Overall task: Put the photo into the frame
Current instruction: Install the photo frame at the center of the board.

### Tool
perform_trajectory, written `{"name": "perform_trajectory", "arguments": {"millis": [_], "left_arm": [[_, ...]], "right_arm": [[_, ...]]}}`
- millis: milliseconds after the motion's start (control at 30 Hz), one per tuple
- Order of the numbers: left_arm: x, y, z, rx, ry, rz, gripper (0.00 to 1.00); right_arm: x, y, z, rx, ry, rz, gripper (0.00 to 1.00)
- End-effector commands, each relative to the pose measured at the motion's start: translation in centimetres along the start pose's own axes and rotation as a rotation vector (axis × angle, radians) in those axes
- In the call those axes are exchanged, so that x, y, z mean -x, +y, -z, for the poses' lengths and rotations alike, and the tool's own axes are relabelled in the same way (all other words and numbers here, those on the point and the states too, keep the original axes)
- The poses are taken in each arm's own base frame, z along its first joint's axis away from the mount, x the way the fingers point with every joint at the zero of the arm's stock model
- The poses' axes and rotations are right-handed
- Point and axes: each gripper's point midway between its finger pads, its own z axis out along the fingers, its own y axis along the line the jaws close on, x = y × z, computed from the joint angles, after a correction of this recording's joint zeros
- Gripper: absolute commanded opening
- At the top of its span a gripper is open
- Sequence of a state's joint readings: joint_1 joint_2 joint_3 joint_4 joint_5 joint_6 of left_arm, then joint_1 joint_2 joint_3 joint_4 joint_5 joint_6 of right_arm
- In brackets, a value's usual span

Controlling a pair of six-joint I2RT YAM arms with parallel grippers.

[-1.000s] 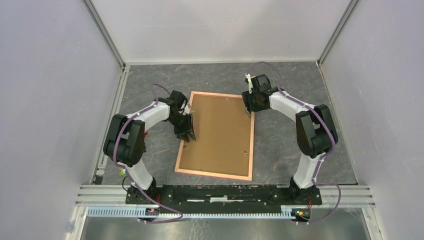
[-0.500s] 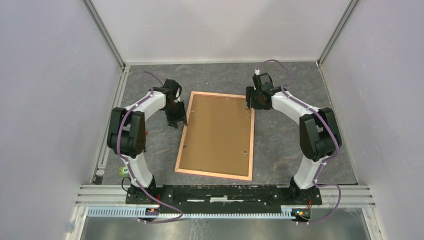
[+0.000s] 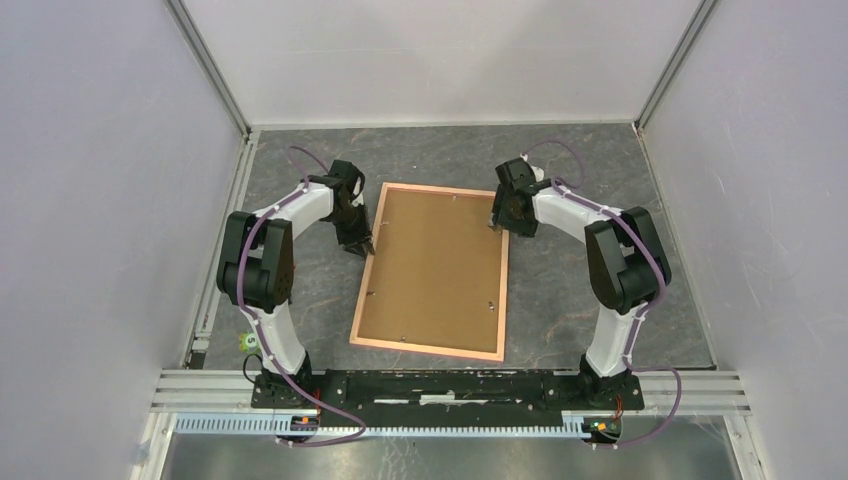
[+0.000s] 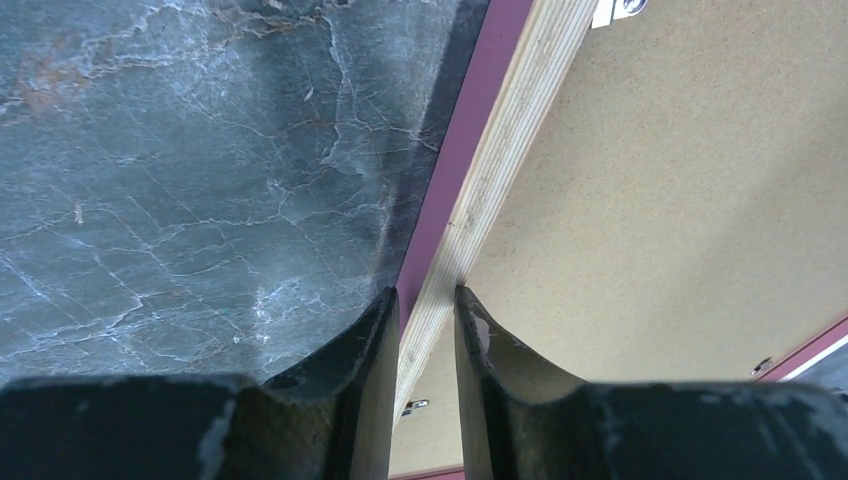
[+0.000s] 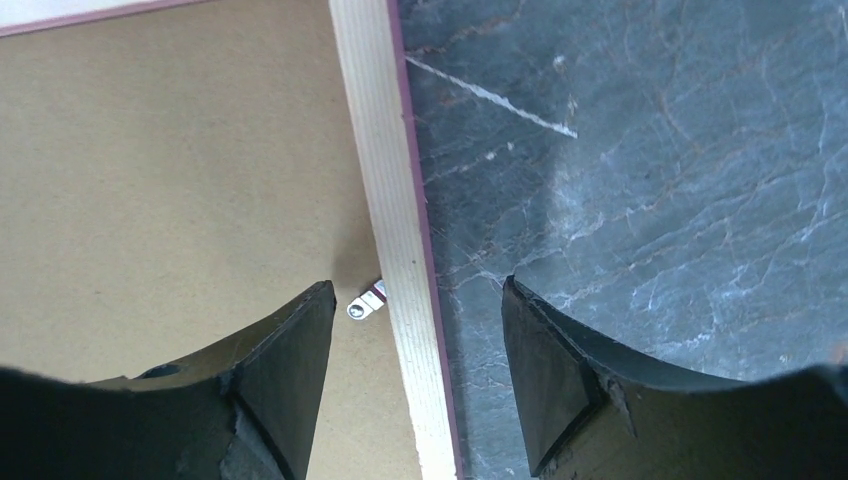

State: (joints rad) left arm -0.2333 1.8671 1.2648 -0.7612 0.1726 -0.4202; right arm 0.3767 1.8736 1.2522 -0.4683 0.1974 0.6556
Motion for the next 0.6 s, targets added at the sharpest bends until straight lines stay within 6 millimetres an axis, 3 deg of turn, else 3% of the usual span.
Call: {"name": "perform_trajectory", "arguments": {"millis": [0,200,400,567], "left_arm": [[-0.7,0.8,-0.6,0.029,0.015,-0.017,0.32],[-1.0,0.6,-0.5,0.019,0.017,-0.014,0.31],[-1.0,0.7,-0.4,0.017,0.012,-0.013,0.31],[-1.0,0.5,-0.4,0.011,0.012,-0.013,0.31]], "right_arm": [[-0.5,-0.9,-0.1,-0.119,-0.019,-0.068,0.67],[-1.1,-1.3,-0.9,-0.166,0.004,-0.079,0.59],[-2.0,-1.9,-0.2,-0.165,0.005,-0.115,0.49],[-3.1,-1.5,-0.4,-0.12,0.02,-0.155,0.28]]}}
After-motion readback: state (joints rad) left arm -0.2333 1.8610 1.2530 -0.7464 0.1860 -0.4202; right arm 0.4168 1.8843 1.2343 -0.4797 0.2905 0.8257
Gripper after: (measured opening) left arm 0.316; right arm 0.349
